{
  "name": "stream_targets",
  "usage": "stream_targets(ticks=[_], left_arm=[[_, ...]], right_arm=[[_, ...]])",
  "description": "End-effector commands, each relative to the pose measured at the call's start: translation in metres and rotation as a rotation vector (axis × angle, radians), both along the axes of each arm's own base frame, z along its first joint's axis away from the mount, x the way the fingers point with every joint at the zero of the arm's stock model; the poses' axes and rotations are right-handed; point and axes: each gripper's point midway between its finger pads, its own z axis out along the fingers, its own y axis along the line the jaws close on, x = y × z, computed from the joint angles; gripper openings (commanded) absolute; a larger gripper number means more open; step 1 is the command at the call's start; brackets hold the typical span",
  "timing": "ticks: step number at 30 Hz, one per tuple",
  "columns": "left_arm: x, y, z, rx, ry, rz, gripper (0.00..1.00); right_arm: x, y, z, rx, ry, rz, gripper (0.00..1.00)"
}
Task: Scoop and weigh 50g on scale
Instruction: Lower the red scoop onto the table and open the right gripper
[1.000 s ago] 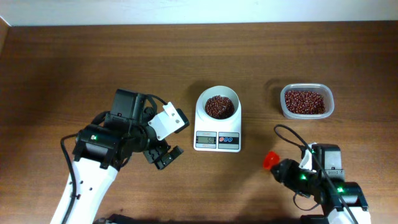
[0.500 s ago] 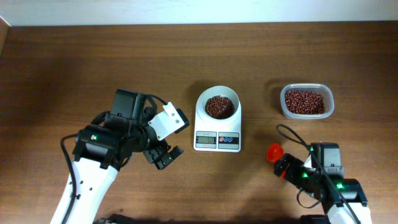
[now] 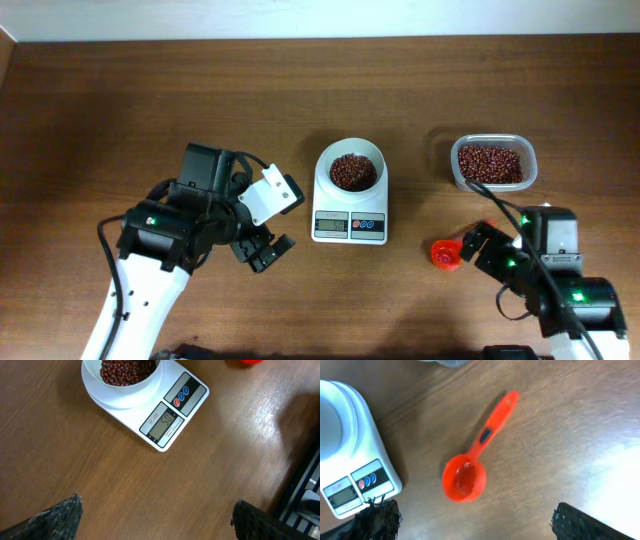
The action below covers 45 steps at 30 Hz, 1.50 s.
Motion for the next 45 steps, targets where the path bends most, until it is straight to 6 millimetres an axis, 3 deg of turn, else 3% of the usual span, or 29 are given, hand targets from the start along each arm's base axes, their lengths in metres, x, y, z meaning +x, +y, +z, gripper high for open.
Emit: stream_targets(ticks=[1, 9, 15, 39, 45], left_arm=[[0.001, -0.002, 0.007, -0.016, -0.022, -0.017, 0.99], [0.001, -0.002, 0.007, -0.016, -0.022, -0.017, 0.99], [0.001, -0.002, 0.007, -0.016, -0.022, -0.017, 0.99], [0.001, -0.002, 0.007, -0.016, -0.022, -0.017, 0.99], [0.001, -0.002, 0.007, -0.016, -0.022, -0.017, 0.99]], right_arm=[[0.002, -0.006, 0.022, -0.029, -0.032, -0.009, 0.99], [-0.018, -0.004, 0.018, -0.023, 0.054, -0.005, 0.99], [-0.020, 0.001, 0.017, 0.005, 0.063, 0.009, 0.99], [-0.019, -0.001, 0.016, -0.009, 0.066, 0.004, 0.99], [0.000, -0.001, 0.015, -0.097, -0.061, 0.166, 0.99]])
